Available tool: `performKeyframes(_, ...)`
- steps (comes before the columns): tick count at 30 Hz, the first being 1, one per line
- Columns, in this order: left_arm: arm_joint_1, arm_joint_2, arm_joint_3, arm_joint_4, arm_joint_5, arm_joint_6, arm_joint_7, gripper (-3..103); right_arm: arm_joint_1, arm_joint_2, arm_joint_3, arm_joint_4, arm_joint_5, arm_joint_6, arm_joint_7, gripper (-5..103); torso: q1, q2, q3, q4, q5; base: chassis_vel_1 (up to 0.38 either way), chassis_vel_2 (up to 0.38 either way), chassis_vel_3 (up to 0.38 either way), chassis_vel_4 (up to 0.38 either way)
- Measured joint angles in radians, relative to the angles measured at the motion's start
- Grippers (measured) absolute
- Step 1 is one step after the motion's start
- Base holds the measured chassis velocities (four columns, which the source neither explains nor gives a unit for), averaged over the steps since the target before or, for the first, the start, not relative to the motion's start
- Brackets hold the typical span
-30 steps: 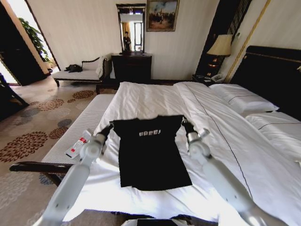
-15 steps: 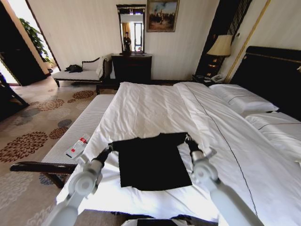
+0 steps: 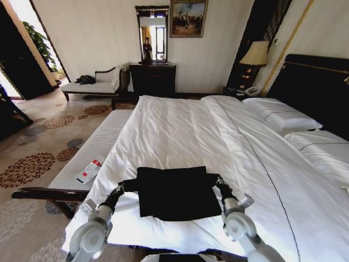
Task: Fold the clothes on the bed.
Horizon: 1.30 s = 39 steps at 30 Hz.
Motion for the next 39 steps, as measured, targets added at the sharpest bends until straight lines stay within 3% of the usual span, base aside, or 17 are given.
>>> performKeyframes(10, -0.003, -0.030, 0.070, 0.014, 0.047, 0.006, 0.002, 0, -0.016, 0.031, 0.019, -0.062, -0.023, 0.020, 0.028, 0, 0.000, 0.000, 0.000, 0.0000, 0.0000, 0.000, 0.000, 0.000, 0.000)
performKeyframes(21, 0.037, -0.035, 0.057, -0.010, 0.044, 0.005, 0.016, 0, -0.037, 0.029, 0.070, -0.039, -0.038, 0.038, 0.024, 0, 0.000, 0.000, 0.000, 0.0001, -0.0001, 0.000, 0.000, 0.000, 0.000)
performKeyframes(27, 0.050, -0.042, 0.067, 0.017, 0.074, -0.004, 0.021, 0, -0.047, 0.029, 0.052, -0.064, -0.076, 0.013, 0.029, -2, 0.000, 0.000, 0.000, 0.0001, 0.0000, 0.000, 0.000, 0.000, 0.000)
performKeyframes(29, 0.058, -0.041, 0.067, 0.009, 0.079, -0.005, 0.018, -2, -0.056, 0.031, 0.047, -0.065, -0.091, 0.007, 0.030, 8, 0.000, 0.000, 0.000, 0.0000, 0.0000, 0.000, 0.000, 0.000, 0.000)
performKeyframes(30, 0.058, -0.041, 0.067, 0.009, 0.079, -0.005, 0.018, -2, -0.056, 0.031, 0.047, -0.065, -0.091, 0.007, 0.030, 8, 0.000, 0.000, 0.000, 0.0000, 0.0000, 0.000, 0.000, 0.000, 0.000)
performKeyframes(34, 0.062, -0.034, 0.026, -0.067, 0.065, -0.017, 0.044, 12, -0.079, 0.043, 0.068, 0.013, -0.134, 0.040, 0.001, 25, 0.000, 0.000, 0.000, 0.0000, 0.0001, 0.000, 0.000, 0.000, 0.000)
performKeyframes(35, 0.062, -0.034, 0.026, -0.067, 0.065, -0.017, 0.044, 12, -0.079, 0.043, 0.068, 0.013, -0.134, 0.040, 0.001, 25, 0.000, 0.000, 0.000, 0.0000, 0.0001, 0.000, 0.000, 0.000, 0.000)
performKeyframes(37, 0.026, -0.031, -0.013, -0.093, 0.019, -0.019, 0.055, 23, -0.074, 0.047, 0.097, 0.063, -0.117, 0.057, -0.014, 36, 0.000, 0.000, 0.000, 0.0001, 0.0000, 0.000, 0.000, 0.000, 0.000)
performKeyframes(38, -0.002, -0.029, -0.028, -0.090, -0.005, -0.015, 0.054, 23, -0.067, 0.048, 0.109, 0.077, -0.101, 0.061, -0.016, 36, 0.000, 0.000, 0.000, 0.0001, 0.0000, 0.000, 0.000, 0.000, 0.000)
performKeyframes(39, -0.044, -0.026, -0.039, -0.069, -0.028, -0.006, 0.046, 33, -0.053, 0.048, 0.121, 0.086, -0.079, 0.063, -0.017, 41, 0.000, 0.000, 0.000, 0.0000, 0.0000, 0.000, 0.000, 0.000, 0.000)
